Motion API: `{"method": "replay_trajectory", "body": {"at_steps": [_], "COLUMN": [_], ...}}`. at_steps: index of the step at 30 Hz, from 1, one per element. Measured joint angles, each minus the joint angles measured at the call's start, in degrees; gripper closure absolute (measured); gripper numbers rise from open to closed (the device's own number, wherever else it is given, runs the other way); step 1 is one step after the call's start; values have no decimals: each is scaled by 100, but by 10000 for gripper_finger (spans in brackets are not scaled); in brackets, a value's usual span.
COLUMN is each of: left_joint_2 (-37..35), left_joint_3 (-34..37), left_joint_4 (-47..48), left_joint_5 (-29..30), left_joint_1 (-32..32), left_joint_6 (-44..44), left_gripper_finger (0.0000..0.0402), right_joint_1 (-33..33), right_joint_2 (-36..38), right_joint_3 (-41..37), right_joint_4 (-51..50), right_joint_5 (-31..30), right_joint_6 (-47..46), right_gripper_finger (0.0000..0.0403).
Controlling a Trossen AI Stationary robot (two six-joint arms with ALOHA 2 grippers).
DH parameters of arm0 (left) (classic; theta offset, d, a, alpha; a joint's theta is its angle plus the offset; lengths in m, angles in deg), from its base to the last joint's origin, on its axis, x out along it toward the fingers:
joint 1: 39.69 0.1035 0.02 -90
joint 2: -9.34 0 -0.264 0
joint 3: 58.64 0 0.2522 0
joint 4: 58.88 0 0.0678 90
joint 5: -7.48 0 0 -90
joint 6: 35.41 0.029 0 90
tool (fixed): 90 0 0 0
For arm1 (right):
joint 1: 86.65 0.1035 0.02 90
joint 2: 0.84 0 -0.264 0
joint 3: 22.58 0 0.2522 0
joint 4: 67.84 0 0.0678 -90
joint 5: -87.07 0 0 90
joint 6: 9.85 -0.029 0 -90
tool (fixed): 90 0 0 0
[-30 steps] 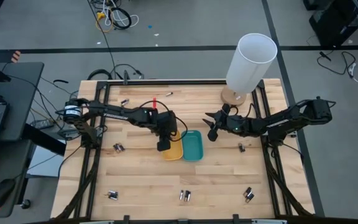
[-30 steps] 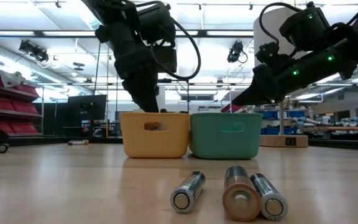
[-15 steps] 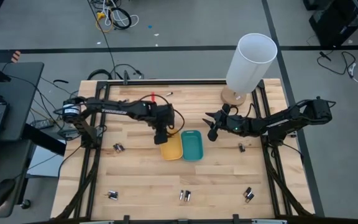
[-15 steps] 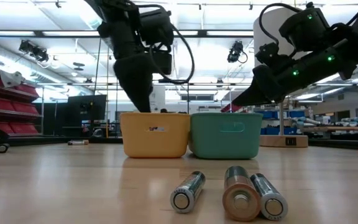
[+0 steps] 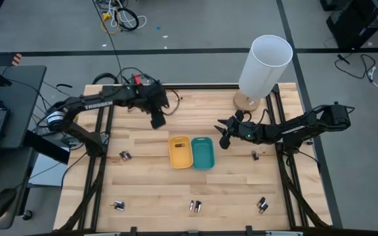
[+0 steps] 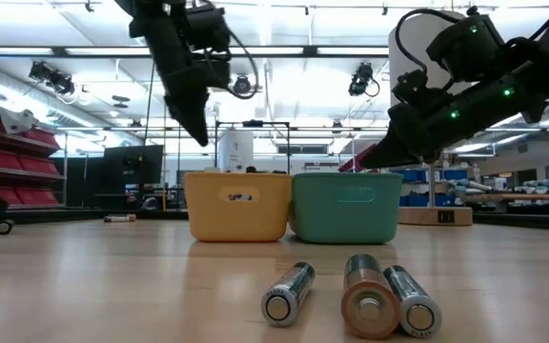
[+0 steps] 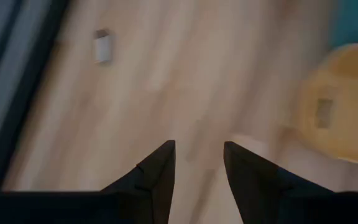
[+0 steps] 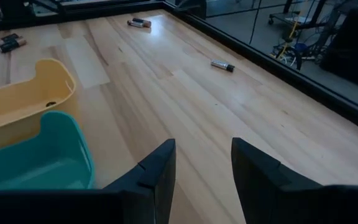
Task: Sort batteries
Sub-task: Put the black battery into the yellow bin
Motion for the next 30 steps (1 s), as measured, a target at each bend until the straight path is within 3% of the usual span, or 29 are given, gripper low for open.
{"method": "replay_trajectory", "body": {"at_steps": [5, 10, 18, 24, 30], "left_joint_2": [-11, 5, 30, 46, 46], "left_joint_3": [27, 573, 1719, 2128, 2164], "left_joint_4": [430, 236, -887, -1474, -1800], "left_joint_5": [581, 513, 287, 524, 602], "left_joint_1": [661, 1365, 2531, 3017, 3070], "left_joint_6": [-123, -115, -232, -445, -414], "left_gripper_finger": [249, 249, 249, 249, 249], "right_joint_1": [0, 0, 7, 7, 0], "right_joint_2": [0, 0, 0, 0, 0], "right_joint_3": [0, 0, 0, 0, 0], "right_joint_4": [-32, -82, -198, -215, -210], "right_joint_5": [0, 1, 4, 4, 4], "right_joint_6": [-159, -257, -395, -467, -461], "right_gripper_finger": [260, 260, 260, 260, 260]}}
